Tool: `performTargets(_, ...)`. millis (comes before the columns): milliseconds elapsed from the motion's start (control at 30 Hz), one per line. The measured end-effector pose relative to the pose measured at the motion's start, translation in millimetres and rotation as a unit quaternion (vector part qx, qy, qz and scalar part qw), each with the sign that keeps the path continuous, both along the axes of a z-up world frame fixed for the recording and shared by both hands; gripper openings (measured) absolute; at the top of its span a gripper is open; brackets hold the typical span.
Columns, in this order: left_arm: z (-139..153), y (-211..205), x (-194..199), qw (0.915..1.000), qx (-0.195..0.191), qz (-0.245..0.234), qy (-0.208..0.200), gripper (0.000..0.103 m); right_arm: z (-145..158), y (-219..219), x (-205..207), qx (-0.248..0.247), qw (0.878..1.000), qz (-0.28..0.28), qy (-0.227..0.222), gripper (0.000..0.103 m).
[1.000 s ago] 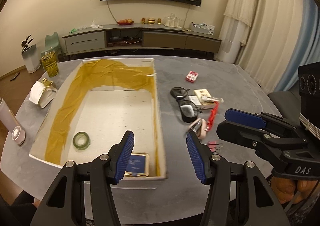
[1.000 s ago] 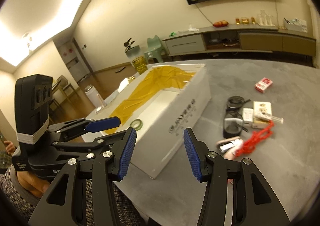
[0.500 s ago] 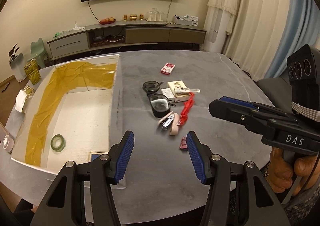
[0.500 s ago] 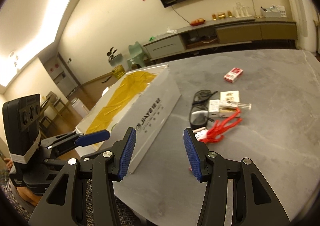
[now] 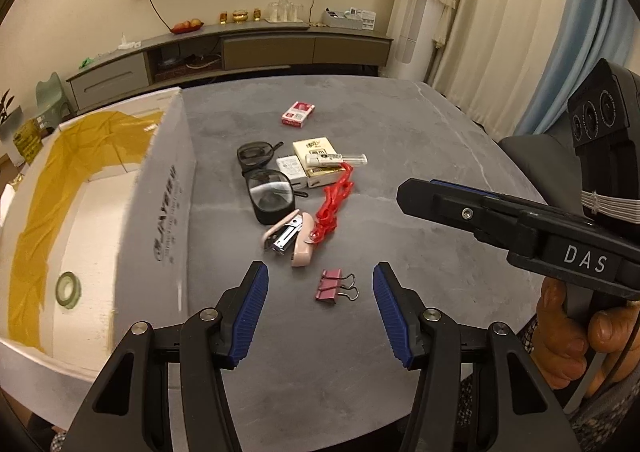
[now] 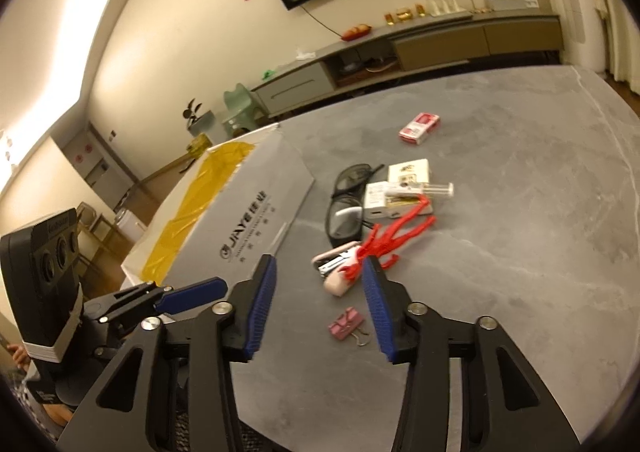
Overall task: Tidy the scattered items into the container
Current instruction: 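Move both tools back toward the scattered items beside the box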
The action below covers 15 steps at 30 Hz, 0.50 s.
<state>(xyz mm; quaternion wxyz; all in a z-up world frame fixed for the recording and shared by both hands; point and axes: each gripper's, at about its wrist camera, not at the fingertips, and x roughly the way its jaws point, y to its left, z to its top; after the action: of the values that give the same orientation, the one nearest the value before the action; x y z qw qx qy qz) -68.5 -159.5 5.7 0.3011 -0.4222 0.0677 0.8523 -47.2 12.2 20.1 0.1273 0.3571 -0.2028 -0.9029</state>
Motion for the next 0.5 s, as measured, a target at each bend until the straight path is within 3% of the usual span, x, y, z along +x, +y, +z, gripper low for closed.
performTargets(333, -23, 17, -18, 0.9998, 0.000, -0.007, -0.021, 0.056, -19, 10, -12, -0.003, 1.000, -0.014, -0.025, 0.044)
performTargets(500, -35, 22, -32, 0.9996, 0.004, -0.004, -0.028, 0.056, -32, 14, -19, -0.001, 0.999, -0.023, -0.043, 0.039)
